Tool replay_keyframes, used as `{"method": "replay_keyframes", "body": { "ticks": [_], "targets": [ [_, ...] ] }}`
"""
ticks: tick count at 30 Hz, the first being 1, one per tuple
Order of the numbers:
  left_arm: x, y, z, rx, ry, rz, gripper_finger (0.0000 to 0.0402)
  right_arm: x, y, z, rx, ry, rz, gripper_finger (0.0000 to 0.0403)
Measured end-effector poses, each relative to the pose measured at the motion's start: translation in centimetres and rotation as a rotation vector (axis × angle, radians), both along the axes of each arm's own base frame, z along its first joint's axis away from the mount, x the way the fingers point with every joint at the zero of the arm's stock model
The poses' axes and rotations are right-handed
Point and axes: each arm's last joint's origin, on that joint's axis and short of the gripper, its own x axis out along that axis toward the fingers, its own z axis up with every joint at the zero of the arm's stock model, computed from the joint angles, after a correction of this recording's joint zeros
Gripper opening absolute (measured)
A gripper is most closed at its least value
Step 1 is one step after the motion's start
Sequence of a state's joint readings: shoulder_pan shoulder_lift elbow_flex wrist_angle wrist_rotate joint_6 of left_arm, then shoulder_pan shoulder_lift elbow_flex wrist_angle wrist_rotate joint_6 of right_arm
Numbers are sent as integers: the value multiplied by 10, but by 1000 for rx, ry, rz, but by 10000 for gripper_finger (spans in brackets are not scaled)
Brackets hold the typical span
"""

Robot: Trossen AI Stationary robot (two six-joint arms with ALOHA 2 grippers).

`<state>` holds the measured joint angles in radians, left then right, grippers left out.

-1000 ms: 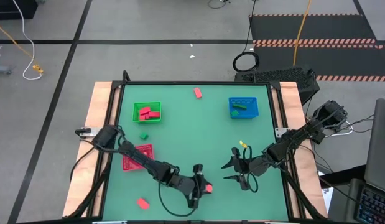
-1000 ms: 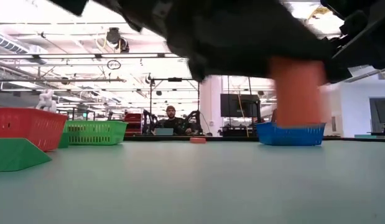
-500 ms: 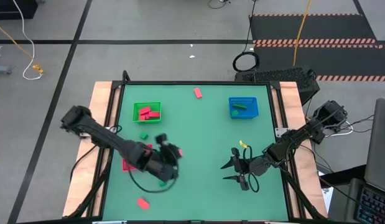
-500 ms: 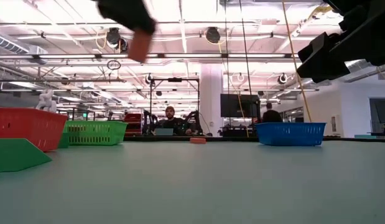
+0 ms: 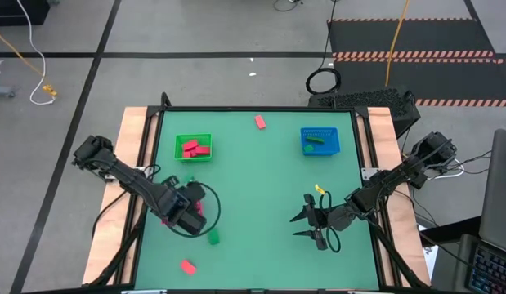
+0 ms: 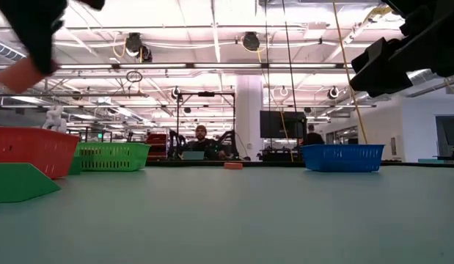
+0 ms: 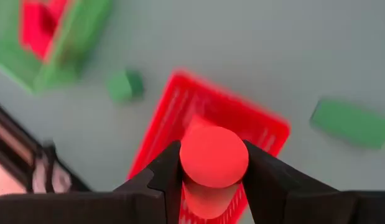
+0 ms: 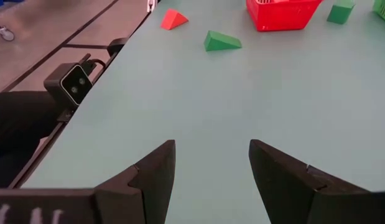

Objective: Sort & place blocks by color
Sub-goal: Put the orange block into the red bin

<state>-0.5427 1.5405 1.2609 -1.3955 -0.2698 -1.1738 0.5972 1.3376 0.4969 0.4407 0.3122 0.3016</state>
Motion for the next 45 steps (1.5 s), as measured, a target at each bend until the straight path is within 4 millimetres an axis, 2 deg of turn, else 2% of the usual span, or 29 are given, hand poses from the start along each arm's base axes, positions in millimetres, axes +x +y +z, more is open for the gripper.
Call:
{"method": "replay_keyframes", "body": {
  "ticks": [4, 9, 16, 19, 23, 27, 31, 37, 40, 45],
  "targets": [
    [-9, 0, -16, -67, 110, 50, 130, 0, 0, 0, 3, -4, 0, 199],
    [-15, 4, -33, -59, 168, 57, 136, 0, 0, 0, 3, -3, 0, 199],
    [-12, 2, -44, -96, 129, 3, 258, 0, 0, 0, 3, -4, 0, 199],
    [-10, 4, -44, -97, 129, 11, 295, 0, 0, 0, 3, -3, 0, 199],
    [-10, 3, -42, -140, 149, 16, 317, 0, 0, 0, 3, -3, 0, 199],
    [-5, -3, -32, -230, 138, -8, 309, 0, 0, 0, 3, -3, -1, 199],
    [2, -19, -15, -323, 69, -162, 284, 0, 0, 0, 2, -3, 0, 199],
    [11, -64, -2, -433, -213, -450, 247, 0, 0, 0, 18, 1, -8, 199],
    [14, -90, -10, -446, -290, -576, 235, 0, 0, 0, 25, 3, -12, 199],
    [10, -122, -40, -401, -243, -731, 224, 0, 0, 0, 27, 4, -12, 199]
  ]
}}
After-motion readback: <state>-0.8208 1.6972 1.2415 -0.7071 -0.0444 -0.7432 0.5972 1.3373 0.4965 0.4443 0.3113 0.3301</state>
